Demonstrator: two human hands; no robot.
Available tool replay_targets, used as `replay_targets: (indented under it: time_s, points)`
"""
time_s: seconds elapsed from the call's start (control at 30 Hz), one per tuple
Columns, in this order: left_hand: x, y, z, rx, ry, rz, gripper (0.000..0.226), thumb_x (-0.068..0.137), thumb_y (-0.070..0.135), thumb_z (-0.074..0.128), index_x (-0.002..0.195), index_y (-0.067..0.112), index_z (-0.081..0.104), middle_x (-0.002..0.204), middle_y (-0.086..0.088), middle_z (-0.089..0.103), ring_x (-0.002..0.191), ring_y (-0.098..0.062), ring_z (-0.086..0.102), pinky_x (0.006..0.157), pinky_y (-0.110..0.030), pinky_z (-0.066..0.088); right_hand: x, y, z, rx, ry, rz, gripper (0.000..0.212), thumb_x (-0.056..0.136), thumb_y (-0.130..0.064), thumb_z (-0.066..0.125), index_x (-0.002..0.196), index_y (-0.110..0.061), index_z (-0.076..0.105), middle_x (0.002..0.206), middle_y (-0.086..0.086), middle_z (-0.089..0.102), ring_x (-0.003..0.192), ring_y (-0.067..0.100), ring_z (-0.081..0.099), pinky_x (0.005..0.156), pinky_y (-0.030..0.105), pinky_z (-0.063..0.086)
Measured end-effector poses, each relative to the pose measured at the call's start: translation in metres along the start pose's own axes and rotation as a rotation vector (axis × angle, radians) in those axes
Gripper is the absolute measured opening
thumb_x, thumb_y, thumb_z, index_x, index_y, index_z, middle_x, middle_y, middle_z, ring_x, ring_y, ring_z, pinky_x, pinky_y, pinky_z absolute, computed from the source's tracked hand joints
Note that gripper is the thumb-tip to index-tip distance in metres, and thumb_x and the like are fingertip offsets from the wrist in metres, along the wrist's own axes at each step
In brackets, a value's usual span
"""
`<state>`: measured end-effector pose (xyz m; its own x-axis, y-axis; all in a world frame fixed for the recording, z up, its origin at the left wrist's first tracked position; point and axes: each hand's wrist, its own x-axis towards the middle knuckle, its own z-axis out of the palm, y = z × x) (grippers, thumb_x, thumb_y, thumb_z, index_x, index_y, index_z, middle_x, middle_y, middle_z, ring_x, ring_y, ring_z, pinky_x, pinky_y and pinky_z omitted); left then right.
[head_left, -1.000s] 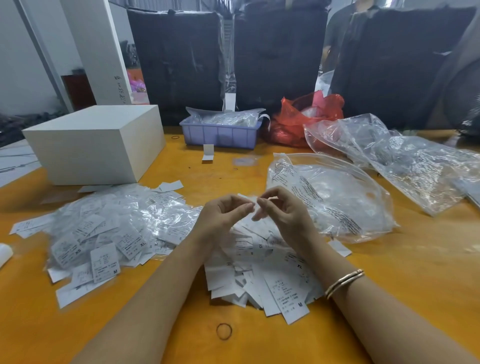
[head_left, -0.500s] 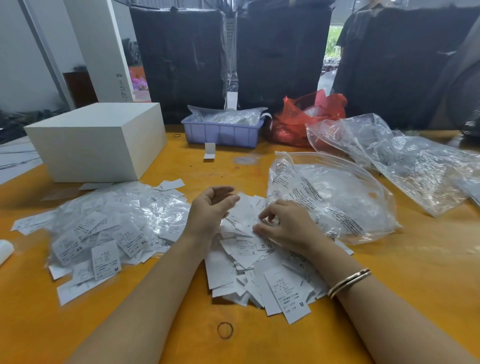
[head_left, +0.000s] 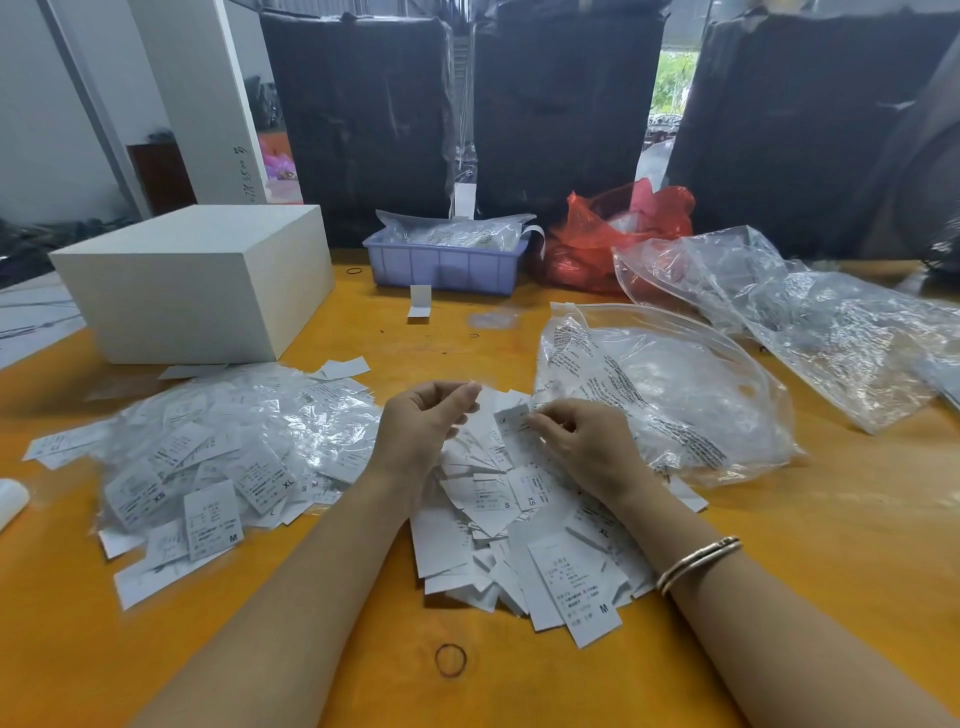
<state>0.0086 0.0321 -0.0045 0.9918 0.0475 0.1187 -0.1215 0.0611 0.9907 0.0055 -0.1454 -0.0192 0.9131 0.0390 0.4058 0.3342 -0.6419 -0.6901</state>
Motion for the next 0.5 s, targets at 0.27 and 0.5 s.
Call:
replay_targets:
  time_s: [0.27,0.5]
  points:
    - [0.000,0.000,0.000,-0.023,-0.034,0.000,0.003,0.083,0.022,0.069,0.085,0.021,0.066,0.066,0.013,0.065,0.057,0.003,0.057,0.060,-0.018,0.044,-0.001,-0.011,0.002,0.432,0.115,0.017,0.026,0.090,0.004,0.050,0.099,-0.020,0.048,0.076,0.008,0.061,0.066,0.017,0.058,0.059,0.019,0.050]
    - [0.001,0.001,0.000,-0.228,-0.107,-0.005,0.023,0.086,-0.001,0.062,0.102,0.016,0.062,0.076,0.005,0.068,0.074,-0.010,0.068,0.065,-0.018,0.053,-0.005,-0.020,0.009,0.290,-0.040,-0.049,0.027,0.091,0.000,0.047,0.100,-0.010,0.071,0.090,-0.005,0.060,0.080,0.014,0.057,0.071,0.024,0.049]
